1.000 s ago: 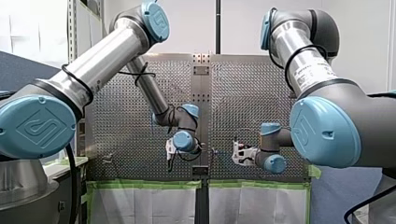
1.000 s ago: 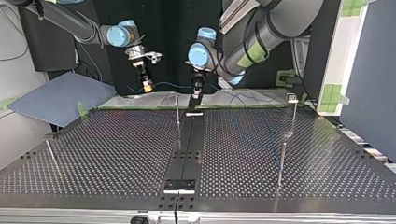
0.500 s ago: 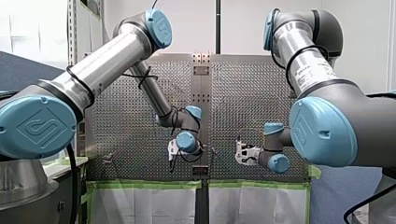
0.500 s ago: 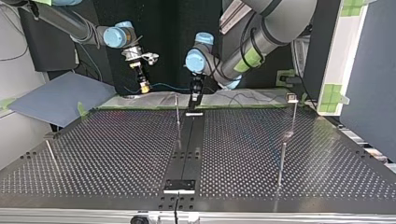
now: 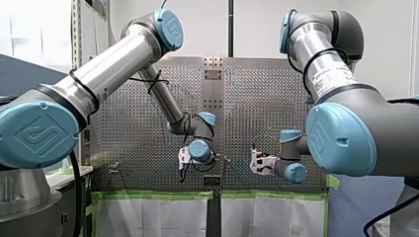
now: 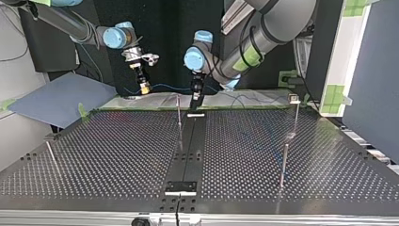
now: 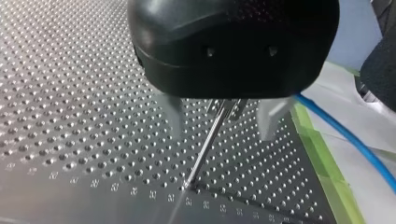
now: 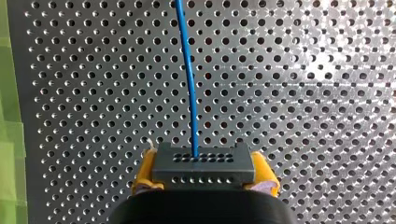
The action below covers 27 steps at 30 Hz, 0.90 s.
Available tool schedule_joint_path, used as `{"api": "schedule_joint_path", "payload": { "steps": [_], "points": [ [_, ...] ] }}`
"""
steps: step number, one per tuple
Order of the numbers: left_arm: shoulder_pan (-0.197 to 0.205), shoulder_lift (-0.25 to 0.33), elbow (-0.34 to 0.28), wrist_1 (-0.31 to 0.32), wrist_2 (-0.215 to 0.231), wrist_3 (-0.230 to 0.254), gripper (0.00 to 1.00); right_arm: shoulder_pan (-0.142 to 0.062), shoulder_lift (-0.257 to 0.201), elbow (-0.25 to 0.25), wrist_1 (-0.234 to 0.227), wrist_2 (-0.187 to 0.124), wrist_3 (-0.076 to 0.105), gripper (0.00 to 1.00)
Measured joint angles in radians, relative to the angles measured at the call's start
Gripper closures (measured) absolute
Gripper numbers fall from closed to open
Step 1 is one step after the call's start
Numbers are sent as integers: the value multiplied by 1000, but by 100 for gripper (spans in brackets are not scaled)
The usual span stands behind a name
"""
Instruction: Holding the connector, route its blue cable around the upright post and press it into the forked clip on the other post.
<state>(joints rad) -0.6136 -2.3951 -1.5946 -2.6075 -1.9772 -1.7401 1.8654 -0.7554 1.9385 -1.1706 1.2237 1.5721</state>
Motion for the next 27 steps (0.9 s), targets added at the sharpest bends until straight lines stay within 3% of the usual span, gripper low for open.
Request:
{"api": "schedule_joint_path", "payload": {
  "steps": [1, 10, 19, 27],
  "points": [
    [-3, 0, 0, 2, 1, 4, 99, 0, 0, 0, 0, 0, 0, 100],
    [-13, 0, -1, 31, 39, 7, 99, -4, 0, 0, 0, 6, -3, 100],
    [-15, -12, -31, 95, 9, 27, 99, -15, 0, 0, -6, 46, -4, 100],
    [-19, -46, -30, 158, 23, 31, 99, -24, 1, 0, -9, 64, -5, 100]
  ]
}}
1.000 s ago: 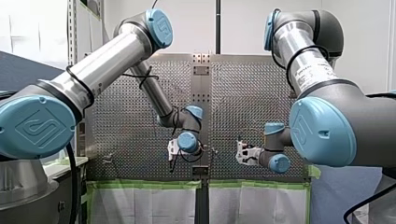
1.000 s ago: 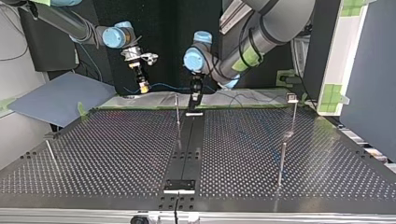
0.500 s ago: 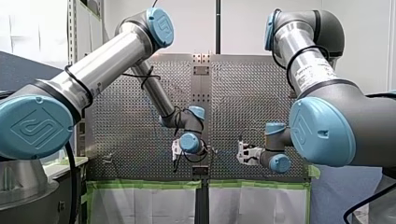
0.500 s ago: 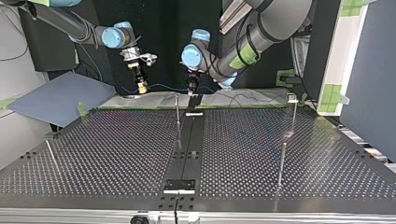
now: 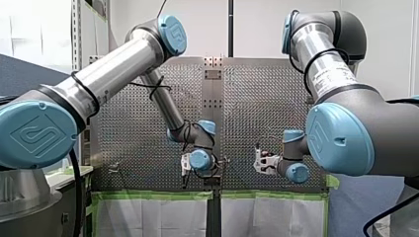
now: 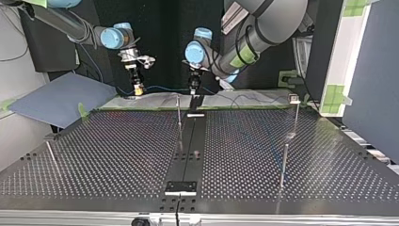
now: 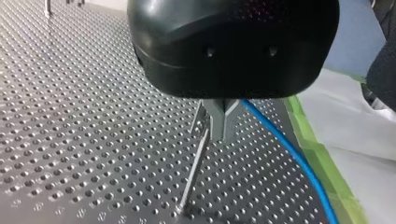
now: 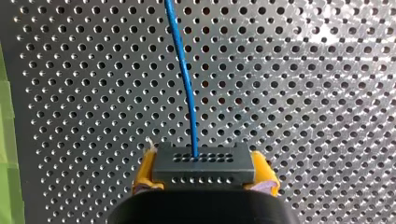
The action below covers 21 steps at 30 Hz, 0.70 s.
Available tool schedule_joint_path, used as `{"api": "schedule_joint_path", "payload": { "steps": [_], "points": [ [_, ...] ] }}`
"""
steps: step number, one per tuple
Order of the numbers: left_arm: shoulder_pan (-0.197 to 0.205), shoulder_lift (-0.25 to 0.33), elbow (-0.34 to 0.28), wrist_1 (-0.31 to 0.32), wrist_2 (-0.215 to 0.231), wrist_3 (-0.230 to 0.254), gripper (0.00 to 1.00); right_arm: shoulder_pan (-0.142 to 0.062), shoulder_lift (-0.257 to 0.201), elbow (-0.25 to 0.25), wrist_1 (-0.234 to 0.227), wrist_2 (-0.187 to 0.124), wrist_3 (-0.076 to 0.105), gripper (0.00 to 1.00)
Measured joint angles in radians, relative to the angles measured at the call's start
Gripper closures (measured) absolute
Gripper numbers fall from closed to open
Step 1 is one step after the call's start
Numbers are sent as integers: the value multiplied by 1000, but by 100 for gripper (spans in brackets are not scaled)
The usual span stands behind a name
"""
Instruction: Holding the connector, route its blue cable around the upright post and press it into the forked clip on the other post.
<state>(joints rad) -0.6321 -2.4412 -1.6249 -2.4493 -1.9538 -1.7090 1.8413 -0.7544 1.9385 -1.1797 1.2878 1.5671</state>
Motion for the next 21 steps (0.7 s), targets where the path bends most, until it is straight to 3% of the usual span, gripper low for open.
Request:
{"api": "schedule_joint_path", "payload": {
  "steps": [6, 13, 21],
  "points": [
    [-2, -3, 1, 40, 10, 1, 99, -3, 1, 1, 3, 9, -1, 100],
    [-12, -18, 2, 39, 12, 7, 99, -17, 20, 0, 5, 32, -13, 100],
    [-16, -37, 11, 48, 11, 10, 99, -34, 44, -11, 13, 33, -17, 100]
  ]
}}
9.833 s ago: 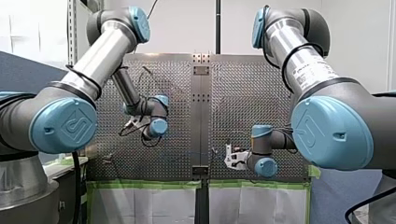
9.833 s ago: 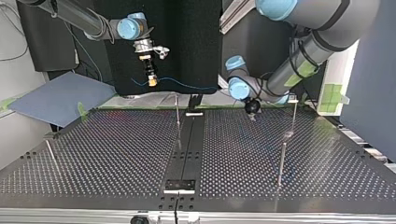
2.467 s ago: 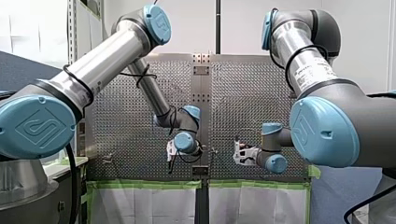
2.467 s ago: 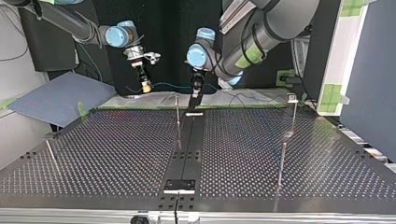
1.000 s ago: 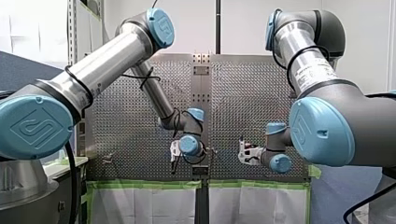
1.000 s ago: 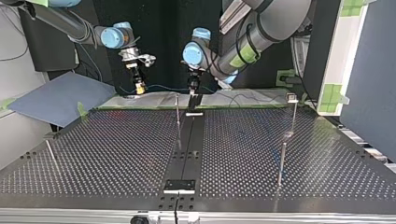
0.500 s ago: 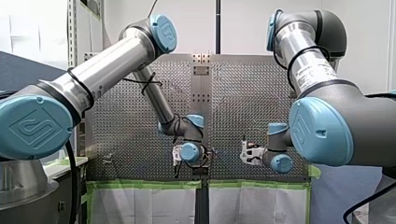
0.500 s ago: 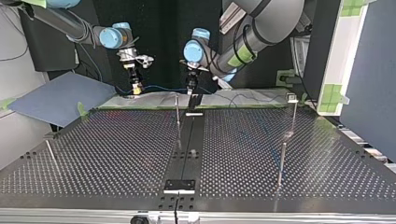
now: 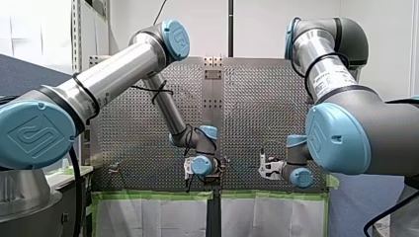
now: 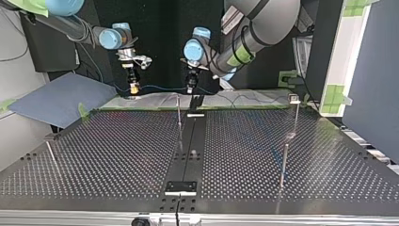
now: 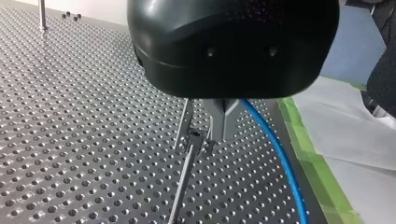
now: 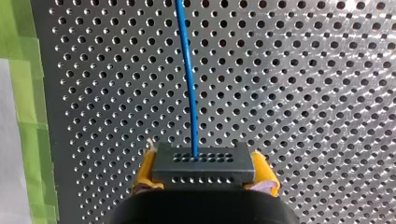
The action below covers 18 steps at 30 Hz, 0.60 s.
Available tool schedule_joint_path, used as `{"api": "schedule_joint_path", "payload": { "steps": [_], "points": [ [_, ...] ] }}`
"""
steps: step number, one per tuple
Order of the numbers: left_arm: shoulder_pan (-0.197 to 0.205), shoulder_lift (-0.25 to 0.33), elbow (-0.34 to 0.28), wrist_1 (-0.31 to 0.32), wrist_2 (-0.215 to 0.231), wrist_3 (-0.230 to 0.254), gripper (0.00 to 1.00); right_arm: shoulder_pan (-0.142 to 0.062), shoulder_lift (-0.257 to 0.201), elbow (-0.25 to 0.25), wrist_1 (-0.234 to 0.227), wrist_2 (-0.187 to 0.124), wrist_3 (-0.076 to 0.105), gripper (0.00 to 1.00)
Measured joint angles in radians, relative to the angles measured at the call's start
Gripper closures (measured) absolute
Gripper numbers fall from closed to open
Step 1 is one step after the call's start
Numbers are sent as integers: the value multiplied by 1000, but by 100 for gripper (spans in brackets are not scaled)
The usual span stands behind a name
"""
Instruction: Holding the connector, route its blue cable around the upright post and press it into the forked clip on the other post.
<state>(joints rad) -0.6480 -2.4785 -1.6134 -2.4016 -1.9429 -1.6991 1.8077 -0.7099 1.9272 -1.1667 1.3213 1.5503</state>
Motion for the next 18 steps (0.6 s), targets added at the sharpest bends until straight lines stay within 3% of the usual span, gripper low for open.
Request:
{"api": "schedule_joint_path", "payload": {
  "steps": [7, 18],
  "points": [
    [7, -7, 11, -2, -5, 0, 99, -2, 2, -11, 2, -19, 2, 100],
    [21, -76, 71, -26, 3, -13, 99, 0, 4, -20, -2, -37, -2, 100]
  ]
}}
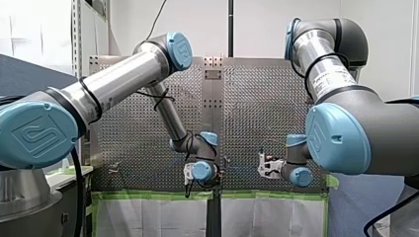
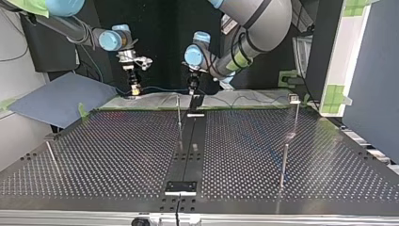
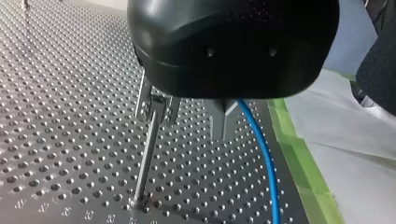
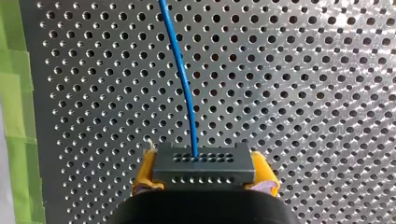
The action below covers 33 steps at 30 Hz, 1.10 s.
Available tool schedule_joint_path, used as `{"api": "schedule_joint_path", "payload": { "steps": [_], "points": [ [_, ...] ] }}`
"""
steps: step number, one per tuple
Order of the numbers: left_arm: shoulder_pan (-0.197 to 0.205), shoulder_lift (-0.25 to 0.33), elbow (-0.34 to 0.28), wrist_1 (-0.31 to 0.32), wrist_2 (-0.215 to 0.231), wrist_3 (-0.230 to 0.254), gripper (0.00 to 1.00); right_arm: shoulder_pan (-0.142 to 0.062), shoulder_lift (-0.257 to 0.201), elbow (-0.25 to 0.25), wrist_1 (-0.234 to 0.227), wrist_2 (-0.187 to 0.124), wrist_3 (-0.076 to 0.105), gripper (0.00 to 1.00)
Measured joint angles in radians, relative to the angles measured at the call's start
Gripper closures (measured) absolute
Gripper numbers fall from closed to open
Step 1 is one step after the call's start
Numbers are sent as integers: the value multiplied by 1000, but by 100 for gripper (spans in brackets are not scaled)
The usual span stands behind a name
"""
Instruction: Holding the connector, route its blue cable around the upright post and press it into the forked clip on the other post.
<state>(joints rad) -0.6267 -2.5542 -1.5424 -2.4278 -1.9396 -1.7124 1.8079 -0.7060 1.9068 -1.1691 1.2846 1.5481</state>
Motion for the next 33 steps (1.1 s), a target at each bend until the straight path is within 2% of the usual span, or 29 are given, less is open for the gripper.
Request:
{"api": "schedule_joint_path", "payload": {
  "steps": [7, 15, 26, 33],
  "points": [
    [16, -6, 35, -28, 6, 0, 99, -2, 1, -9, 5, 0, 0, 100],
    [31, -5, 46, -38, 12, 1, 99, -4, 1, -15, 7, 1, 4, 100],
    [53, -6, 96, -96, 57, 20, 99, -9, 2, -32, 29, 7, 6, 100],
    [64, -6, 111, -114, 71, 22, 99, -14, 3, -46, 43, 11, 4, 100]
  ]
}}
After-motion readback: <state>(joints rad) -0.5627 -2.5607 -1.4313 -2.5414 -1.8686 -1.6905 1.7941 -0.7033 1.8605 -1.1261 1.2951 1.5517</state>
